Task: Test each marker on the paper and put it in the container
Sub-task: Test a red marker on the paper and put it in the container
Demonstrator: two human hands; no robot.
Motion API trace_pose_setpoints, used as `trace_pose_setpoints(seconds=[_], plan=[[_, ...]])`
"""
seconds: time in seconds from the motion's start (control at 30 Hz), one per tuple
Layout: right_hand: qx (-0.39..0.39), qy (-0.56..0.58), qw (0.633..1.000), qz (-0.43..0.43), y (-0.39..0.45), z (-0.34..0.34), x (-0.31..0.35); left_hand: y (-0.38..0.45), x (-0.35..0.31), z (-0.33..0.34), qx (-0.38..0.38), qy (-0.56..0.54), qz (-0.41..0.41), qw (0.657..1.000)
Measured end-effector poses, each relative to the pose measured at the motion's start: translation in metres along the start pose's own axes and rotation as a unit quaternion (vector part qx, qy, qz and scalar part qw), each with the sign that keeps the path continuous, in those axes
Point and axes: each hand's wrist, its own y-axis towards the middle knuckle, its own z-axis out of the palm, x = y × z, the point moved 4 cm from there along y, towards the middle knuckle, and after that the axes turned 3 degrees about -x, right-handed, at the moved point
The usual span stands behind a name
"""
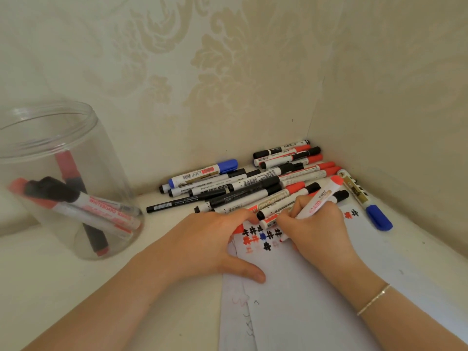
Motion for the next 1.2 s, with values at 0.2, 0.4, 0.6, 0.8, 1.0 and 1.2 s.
trace_pose_setpoints(seconds=[0.2, 0.4, 0.6, 0.8, 1.0, 1.2], plan=[[-0.008, -0.010, 1.000, -0.009, 0.0018, -0.0018, -0.0016, -0.0004, -0.0003, 0.0004, -0.001, 0.000, 0.001, 1.000], [0.015, -0.011, 1.000, -0.012, -0.0002, -0.0001, -0.0004, -0.0006, 0.0005, 0.0005, -0.004, 0.002, 0.001, 1.000], [-0.001, -0.002, 1.000, -0.014, -0.0001, -0.0022, -0.0004, 0.0003, 0.0008, 0.0006, -0.005, -0.003, 0.007, 1.000], [0.015, -0.002, 1.000, -0.012, -0.0001, 0.0004, -0.0011, -0.0003, 0.0002, 0.0003, -0.003, -0.004, 0.011, 1.000], [0.005, 0.024, 1.000, 0.000, 0.0005, -0.0028, -0.0006, -0.0009, 0.0004, 0.0004, -0.003, -0.007, 0.003, 1.000], [0.005, 0.001, 1.000, -0.008, 0.0004, 0.0001, -0.0026, -0.0005, 0.0018, 0.0021, 0.007, 0.004, -0.002, 1.000]])
